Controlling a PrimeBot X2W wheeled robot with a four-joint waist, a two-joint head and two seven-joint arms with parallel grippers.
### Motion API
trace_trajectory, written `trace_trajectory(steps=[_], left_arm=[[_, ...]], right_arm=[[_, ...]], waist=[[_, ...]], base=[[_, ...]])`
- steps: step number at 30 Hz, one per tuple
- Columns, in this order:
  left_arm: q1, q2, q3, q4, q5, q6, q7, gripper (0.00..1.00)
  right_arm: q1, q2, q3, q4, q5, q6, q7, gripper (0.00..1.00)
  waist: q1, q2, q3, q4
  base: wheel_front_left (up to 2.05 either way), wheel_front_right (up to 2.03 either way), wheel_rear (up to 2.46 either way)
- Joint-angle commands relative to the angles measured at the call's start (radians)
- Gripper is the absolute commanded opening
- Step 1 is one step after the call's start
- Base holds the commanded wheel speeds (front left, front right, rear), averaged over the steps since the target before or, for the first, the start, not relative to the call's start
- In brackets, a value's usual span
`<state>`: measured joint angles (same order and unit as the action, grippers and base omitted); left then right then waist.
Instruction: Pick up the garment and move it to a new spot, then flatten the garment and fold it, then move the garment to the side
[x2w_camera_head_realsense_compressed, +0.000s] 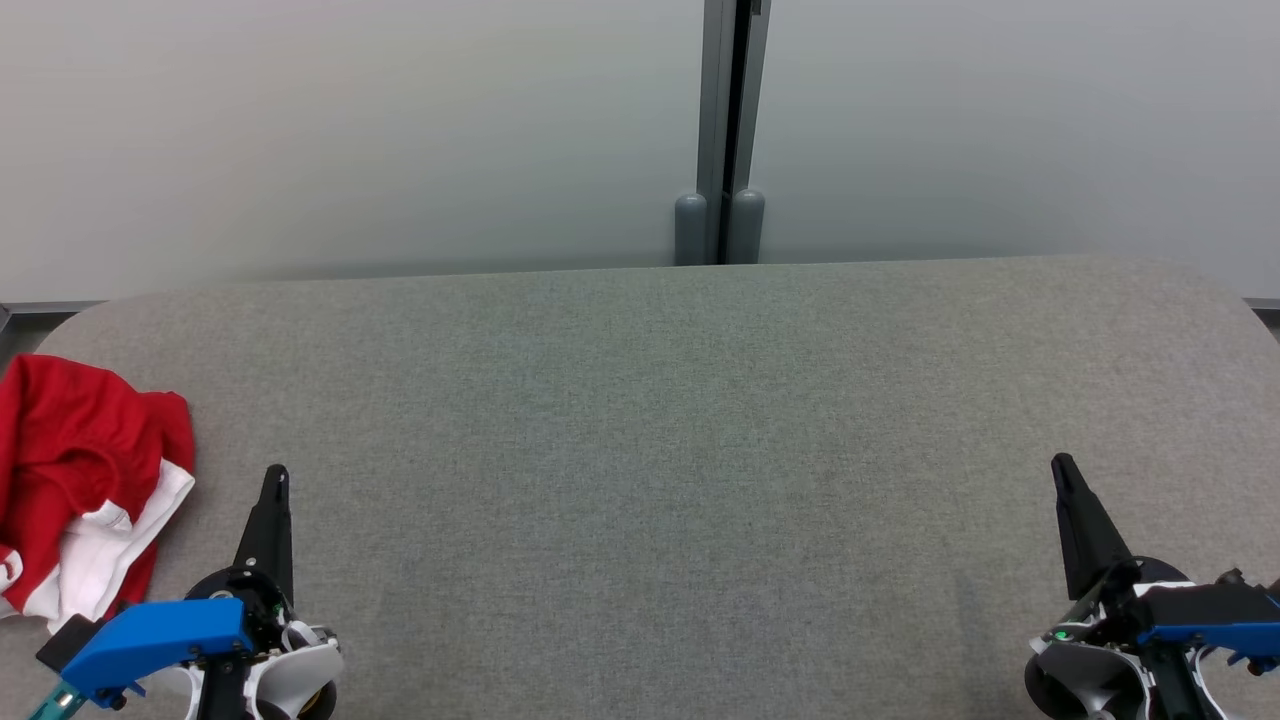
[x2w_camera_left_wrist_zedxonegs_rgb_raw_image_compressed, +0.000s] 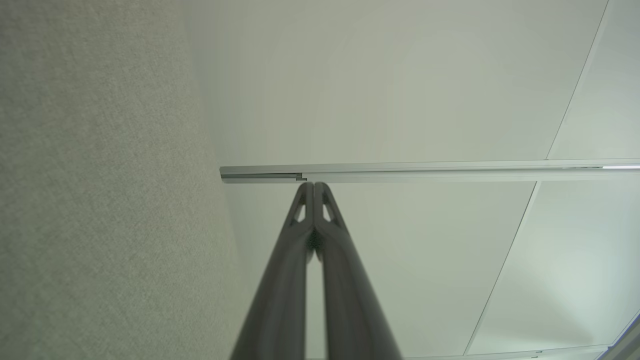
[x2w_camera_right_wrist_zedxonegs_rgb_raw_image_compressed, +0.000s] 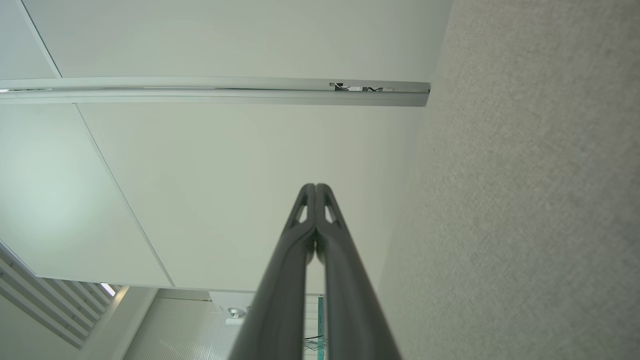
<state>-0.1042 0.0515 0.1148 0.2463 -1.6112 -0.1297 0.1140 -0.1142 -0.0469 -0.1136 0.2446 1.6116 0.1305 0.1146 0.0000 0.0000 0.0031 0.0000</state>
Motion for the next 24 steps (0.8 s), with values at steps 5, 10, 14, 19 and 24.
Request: trace_trajectory(steps=[5,10,14,19,24], left_arm=[[-0.009,-0.003,0.001,-0.006,-0.004,-0.004,0.003,0.00],[-0.009,-0.003,0.001,-0.006,-0.004,-0.004,0.003,0.00],[-0.009,-0.003,0.001,-0.006,-0.004,-0.004,0.003,0.00],[-0.009,-0.003,0.001,-0.006,-0.004,-0.004,0.003,0.00],[-0.009,-0.003,0.001,-0.006,-0.004,-0.004,0.003,0.00]], right_arm=[[0.012,-0.006,-0.002,-0.003,0.003,0.000,0.002,0.00],[0.012,-0.007,-0.002,-0.003,0.003,0.000,0.002,0.00],[0.012,-0.007,-0.002,-0.003,0.003,0.000,0.002,0.00],[0.012,-0.007,-0.002,-0.003,0.003,0.000,0.002,0.00],[0.012,-0.007,-0.002,-0.003,0.003,0.000,0.002,0.00]], waist=[[0.0000,0.0000,0.000,0.000],[0.0000,0.0000,0.000,0.000],[0.0000,0.0000,0.000,0.000],[0.0000,0.0000,0.000,0.000],[0.0000,0.0000,0.000,0.000]], base=[[0.00,0.00,0.00],[0.00,0.00,0.00],[0.00,0.00,0.00],[0.00,0.00,0.00],[0.00,0.00,0.00]])
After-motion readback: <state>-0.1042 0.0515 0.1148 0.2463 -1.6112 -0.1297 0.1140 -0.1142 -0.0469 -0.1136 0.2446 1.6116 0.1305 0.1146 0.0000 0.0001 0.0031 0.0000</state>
